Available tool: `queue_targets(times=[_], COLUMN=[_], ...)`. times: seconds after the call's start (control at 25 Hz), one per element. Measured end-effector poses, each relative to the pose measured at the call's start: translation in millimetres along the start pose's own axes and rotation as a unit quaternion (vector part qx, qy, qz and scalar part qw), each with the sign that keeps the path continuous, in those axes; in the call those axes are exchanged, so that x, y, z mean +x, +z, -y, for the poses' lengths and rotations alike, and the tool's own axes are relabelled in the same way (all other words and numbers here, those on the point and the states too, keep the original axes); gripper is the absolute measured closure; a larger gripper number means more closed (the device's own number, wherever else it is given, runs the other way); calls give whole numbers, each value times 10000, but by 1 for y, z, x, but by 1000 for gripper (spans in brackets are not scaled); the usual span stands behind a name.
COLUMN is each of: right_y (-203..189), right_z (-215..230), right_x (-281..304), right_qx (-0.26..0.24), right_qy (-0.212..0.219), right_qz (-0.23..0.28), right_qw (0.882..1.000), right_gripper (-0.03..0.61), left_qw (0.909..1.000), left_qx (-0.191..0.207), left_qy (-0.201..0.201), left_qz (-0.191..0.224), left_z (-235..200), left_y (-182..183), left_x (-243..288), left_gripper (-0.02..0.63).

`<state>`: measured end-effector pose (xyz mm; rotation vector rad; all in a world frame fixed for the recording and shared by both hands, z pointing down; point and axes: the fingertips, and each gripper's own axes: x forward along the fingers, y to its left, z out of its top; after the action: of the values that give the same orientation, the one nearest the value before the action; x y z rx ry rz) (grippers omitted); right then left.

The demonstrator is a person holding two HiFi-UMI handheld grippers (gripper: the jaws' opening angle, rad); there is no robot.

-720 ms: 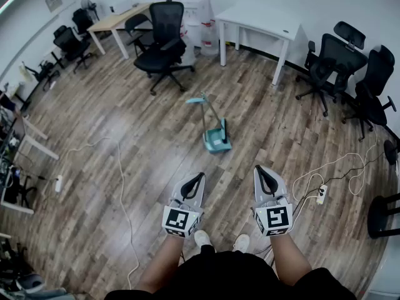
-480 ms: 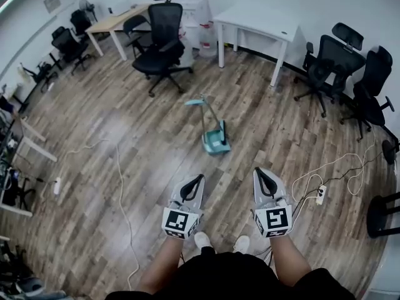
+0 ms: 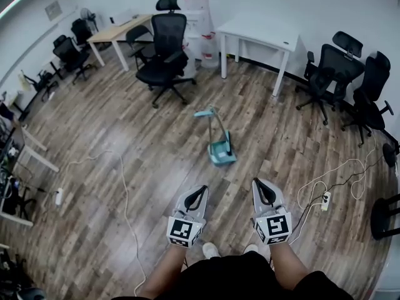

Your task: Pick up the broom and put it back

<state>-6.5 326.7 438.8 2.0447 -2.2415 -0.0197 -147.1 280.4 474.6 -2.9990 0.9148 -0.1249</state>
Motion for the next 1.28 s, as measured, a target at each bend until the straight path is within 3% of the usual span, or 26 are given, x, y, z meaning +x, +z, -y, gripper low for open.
queue_targets(times=[0.24,0.48,1.28], right_y=[-3,-4,-9], right_z=[-22,-11,89], right_x=[16,44,182], right_qx=[-9,11,109], right_qy=[0,-32,610], right_qz=[-31,-61,-180], right_qw=[10000,10000,9979], right_gripper=[577,577,577], left_qw=[10000,10000,9983], left_qx=[10,20,6], left_qy=[13,18,502], left_qz=[-8,-59,-311], left_z=[-29,-47,-107], left_y=[-5,-7,6], left_x=[-8,13,160], left_gripper=[596,596,597])
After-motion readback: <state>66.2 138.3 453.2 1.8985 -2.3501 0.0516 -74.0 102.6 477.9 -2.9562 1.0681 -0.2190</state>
